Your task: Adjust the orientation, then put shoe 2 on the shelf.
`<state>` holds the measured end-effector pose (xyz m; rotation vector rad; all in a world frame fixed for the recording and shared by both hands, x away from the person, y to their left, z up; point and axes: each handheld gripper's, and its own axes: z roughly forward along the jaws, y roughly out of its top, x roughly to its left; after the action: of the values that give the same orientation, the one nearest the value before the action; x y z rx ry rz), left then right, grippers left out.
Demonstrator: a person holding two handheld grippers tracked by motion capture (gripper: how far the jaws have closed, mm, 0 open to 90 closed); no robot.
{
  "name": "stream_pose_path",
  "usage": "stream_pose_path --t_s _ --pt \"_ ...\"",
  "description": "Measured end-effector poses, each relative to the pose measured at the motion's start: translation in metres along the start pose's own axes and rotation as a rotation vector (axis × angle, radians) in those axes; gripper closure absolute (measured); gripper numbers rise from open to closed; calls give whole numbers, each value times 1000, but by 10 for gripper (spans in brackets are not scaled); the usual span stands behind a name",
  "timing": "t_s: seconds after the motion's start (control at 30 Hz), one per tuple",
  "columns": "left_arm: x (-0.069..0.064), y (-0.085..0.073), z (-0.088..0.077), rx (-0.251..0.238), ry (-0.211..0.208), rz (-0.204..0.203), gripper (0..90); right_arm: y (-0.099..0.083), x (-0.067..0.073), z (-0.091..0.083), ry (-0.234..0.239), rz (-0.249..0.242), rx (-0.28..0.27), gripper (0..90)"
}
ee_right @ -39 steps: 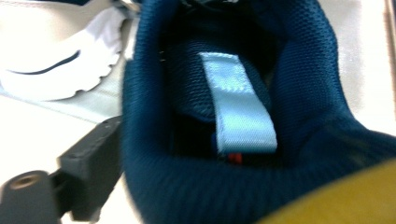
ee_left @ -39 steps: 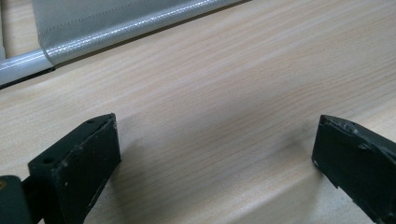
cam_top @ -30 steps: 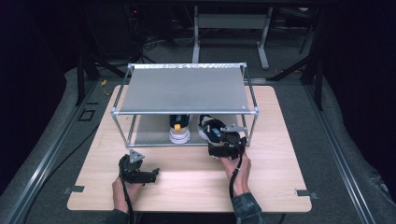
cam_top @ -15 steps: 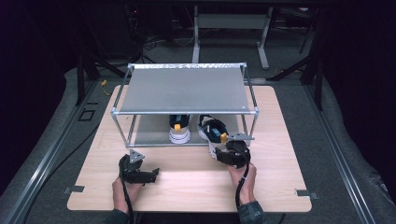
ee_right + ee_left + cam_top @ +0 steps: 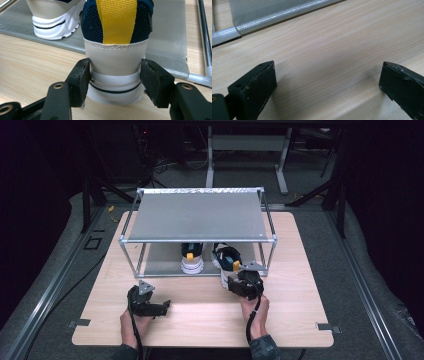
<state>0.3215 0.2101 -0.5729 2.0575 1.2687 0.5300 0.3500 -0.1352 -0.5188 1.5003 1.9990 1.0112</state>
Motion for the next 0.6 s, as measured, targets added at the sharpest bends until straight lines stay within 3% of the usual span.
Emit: stream_pose_path --t_s 0.2,0.33,0.37,0.47,0.6 --pt "0 0 0 0 0 0 11 0 1 0 12 0 -11 420" --pt "0 0 0 0 0 0 10 0 4 1 4 2 -19 422" --pt "0 0 0 0 0 0 11 0 4 1 -17 0 -18 423" --pt "0 0 0 0 0 0 10 2 4 2 13 2 -18 425" --pt "0 0 0 0 0 0 10 2 7 4 4 1 -34 428"
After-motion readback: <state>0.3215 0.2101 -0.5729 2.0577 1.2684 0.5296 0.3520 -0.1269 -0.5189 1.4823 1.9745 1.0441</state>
